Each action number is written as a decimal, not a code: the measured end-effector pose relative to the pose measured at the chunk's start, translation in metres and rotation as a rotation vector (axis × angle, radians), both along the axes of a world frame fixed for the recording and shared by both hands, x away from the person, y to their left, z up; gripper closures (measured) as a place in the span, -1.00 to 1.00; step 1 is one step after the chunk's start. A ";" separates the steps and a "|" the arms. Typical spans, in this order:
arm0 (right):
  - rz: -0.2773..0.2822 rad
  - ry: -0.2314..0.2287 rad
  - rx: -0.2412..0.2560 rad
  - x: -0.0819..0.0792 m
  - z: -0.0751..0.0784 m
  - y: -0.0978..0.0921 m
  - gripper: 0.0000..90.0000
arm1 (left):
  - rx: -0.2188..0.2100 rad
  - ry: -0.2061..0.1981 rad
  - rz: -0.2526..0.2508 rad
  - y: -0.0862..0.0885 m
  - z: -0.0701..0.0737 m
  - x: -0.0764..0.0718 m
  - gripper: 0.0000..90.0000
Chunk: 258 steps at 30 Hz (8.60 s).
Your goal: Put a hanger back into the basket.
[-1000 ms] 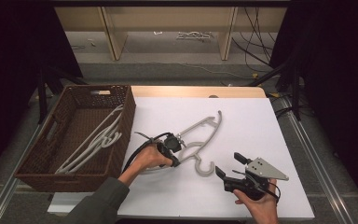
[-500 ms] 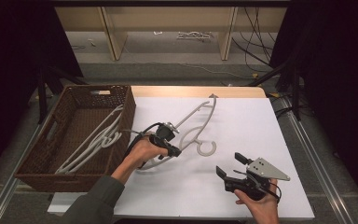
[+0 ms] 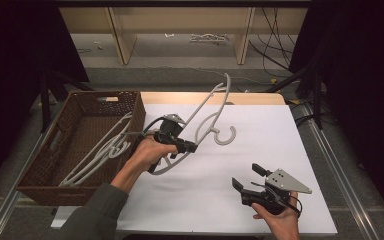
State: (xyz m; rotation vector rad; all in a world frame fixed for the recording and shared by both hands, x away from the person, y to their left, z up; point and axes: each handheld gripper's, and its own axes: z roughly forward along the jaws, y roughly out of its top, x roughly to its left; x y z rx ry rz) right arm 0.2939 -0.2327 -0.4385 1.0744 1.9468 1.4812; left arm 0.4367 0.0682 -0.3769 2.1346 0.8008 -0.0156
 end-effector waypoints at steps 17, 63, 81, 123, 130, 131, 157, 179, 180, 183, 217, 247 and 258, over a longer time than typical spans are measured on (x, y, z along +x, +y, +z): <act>0.004 -0.008 0.000 0.001 -0.001 0.001 -0.61 | 0.009 -0.054 -0.049 0.004 0.041 -0.008 0.81; 0.009 0.011 -0.015 0.002 -0.003 0.001 -0.61 | 0.068 -0.120 0.162 0.190 0.064 -0.034 0.81; -0.006 0.014 -0.030 0.002 -0.004 0.002 -0.61 | 0.132 -0.069 0.182 0.241 0.023 -0.049 0.81; 0.002 0.021 -0.041 0.001 -0.004 0.002 -0.61 | 0.248 0.046 0.243 0.277 -0.011 -0.053 0.80; -0.004 0.011 -0.036 0.002 -0.004 0.003 -0.61 | 0.248 0.035 0.265 0.277 -0.012 -0.054 0.77; 0.002 0.019 -0.040 0.001 -0.004 0.002 -0.61 | 0.247 0.038 0.255 0.277 -0.011 -0.055 0.79; 0.000 0.017 -0.039 0.001 -0.003 0.004 -0.61 | 0.155 -0.203 0.348 0.245 0.019 -0.078 -0.06; 0.009 0.013 -0.025 0.001 -0.004 0.006 -0.61 | -0.117 -0.385 0.403 0.184 0.031 -0.098 -0.38; 0.005 0.012 -0.035 0.001 -0.004 0.006 -0.61 | -0.121 -0.387 0.396 0.183 0.030 -0.098 -0.39; 0.004 0.010 -0.039 0.001 -0.004 0.006 -0.61 | -0.133 -0.390 0.394 0.176 0.028 -0.098 -0.41; 0.047 -0.026 -0.025 -0.006 0.000 0.011 -0.65 | -0.245 -0.457 0.292 0.100 -0.024 -0.133 -0.57; 0.049 -0.019 -0.036 -0.032 0.004 0.010 -0.65 | -0.252 -0.439 0.301 0.111 -0.056 -0.155 -0.59; 0.044 -0.022 -0.033 -0.031 0.003 0.010 -0.65 | -0.242 -0.439 0.302 0.112 -0.055 -0.154 -0.60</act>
